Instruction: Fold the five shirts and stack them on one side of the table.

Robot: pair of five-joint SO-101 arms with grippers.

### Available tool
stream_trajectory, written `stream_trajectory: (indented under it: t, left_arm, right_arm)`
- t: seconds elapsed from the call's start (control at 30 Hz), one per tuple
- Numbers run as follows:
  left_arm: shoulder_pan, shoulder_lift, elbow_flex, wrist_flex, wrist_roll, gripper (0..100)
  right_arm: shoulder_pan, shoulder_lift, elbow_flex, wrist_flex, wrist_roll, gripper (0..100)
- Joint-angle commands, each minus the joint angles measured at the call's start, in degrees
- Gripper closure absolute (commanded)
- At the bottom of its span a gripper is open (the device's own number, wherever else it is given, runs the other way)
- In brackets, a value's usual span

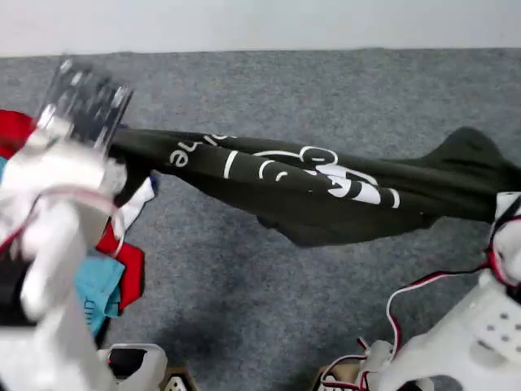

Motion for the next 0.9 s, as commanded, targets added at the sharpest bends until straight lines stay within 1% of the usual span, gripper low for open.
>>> stream_trajectory:
  t: [0.0,0.2,0.3,0.4,0.5,0.57,0.7,0.8,0.87]
  left_arm:
    - [-0.5,-6.5,-2.0,-0.1,0.4,100]
    - [-0.5,-11.3,-1.9,-2.2,0.4,100]
    - [-0.5,-11.3,-1.7,-1.9,0.4,100]
    - [-0.5,-10.0,2.0,-2.2,0.4,100]
    - [-0.5,-8.0,10.4,-2.4,0.3,100]
    - [-0.5,-6.1,17.5,-4.2,0.3,100]
    - [-0.6,-2.1,32.1,-13.4,0.3,100]
    - [-0.6,0.4,41.4,-23.6,0.3,100]
    - [-0.6,2.0,46.4,-30.4,0.4,100]
  right_arm:
    - [1.4,-1.2,-7.5,0.1,0.2,98.8]
    - [1.4,-1.2,-14.7,-0.4,0.1,98.8]
    - [1.0,-1.1,-15.4,-0.5,0.1,98.8]
    - [-3.4,0.4,-14.0,-0.2,0.1,98.8]
    - [-9.5,3.8,-9.1,-0.5,0.0,98.8]
    - [-13.0,7.3,-5.5,-0.5,-1.9,98.8]
    - [-18.0,16.6,-0.1,-4.2,-6.6,98.8]
    - [-21.1,23.8,1.1,-9.5,-8.8,98.8]
    - [-23.1,28.9,1.1,-13.2,-9.0,98.8]
